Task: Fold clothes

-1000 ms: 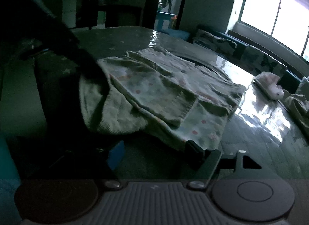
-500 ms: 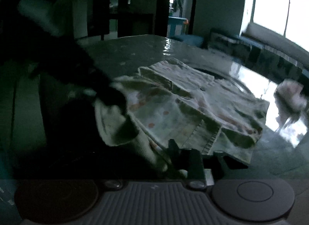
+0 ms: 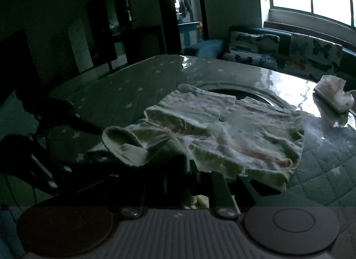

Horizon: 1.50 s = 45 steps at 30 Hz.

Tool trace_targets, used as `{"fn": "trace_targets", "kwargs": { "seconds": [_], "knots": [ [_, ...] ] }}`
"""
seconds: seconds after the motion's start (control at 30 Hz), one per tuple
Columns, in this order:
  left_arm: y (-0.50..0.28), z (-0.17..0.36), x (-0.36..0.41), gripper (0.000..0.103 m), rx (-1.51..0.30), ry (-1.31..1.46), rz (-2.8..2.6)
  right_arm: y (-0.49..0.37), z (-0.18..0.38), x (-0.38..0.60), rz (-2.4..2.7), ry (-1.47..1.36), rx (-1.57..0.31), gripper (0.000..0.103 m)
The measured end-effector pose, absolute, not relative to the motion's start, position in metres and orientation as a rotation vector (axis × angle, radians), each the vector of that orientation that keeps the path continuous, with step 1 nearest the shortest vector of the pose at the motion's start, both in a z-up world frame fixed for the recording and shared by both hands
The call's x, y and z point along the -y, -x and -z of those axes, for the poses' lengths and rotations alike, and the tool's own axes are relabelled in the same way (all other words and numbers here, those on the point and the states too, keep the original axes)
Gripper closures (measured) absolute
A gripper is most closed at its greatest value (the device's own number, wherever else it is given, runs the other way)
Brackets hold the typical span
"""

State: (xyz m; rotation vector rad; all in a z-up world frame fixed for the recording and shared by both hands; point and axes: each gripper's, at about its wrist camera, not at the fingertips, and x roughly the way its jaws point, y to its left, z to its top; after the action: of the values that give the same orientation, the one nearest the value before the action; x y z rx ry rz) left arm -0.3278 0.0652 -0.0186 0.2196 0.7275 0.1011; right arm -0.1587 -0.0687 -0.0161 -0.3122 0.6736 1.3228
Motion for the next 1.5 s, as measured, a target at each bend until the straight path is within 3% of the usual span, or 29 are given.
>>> {"fn": "trace_targets", "kwargs": {
  "seconds": [0.1, 0.17, 0.23, 0.27, 0.33, 0.43, 0.63, 1.13, 1.5],
  "knots": [
    [0.327, 0.031, -0.058, 0.033, -0.714, -0.347, -0.101, 0.158, 0.017, 0.069, -1.306, 0.303, -0.680, 0.088],
    [0.326, 0.039, -0.056, 0.041, -0.721, -0.410, -0.093, 0.158, 0.018, 0.070, -1.299, 0.294, -0.681, 0.088],
    [0.326, 0.045, -0.054, 0.061, -0.720, -0.454, -0.080, 0.159, 0.019, 0.071, -1.292, 0.284, -0.680, 0.089],
    [0.326, 0.048, -0.053, 0.064, -0.717, -0.476, -0.075, 0.159, 0.019, 0.072, -1.287, 0.278, -0.676, 0.089],
    [0.325, 0.053, -0.052, 0.082, -0.711, -0.513, -0.068, 0.162, 0.019, 0.073, -1.285, 0.270, -0.666, 0.092],
    [0.329, 0.051, -0.053, 0.090, -0.693, -0.512, -0.055, 0.166, 0.017, 0.076, -1.284, 0.268, -0.642, 0.095],
    [0.346, 0.038, -0.050, 0.096, -0.660, -0.500, -0.006, 0.177, 0.009, 0.093, -1.291, 0.252, -0.600, 0.098],
    [0.424, -0.032, -0.028, 0.098, -0.604, -0.335, 0.087, 0.237, -0.056, 0.163, -1.420, 0.276, -0.528, 0.099],
    [0.370, -0.033, -0.072, 0.098, -0.608, -0.279, 0.014, 0.190, -0.065, 0.113, -1.378, 0.289, -0.512, 0.100]
  ]
}}
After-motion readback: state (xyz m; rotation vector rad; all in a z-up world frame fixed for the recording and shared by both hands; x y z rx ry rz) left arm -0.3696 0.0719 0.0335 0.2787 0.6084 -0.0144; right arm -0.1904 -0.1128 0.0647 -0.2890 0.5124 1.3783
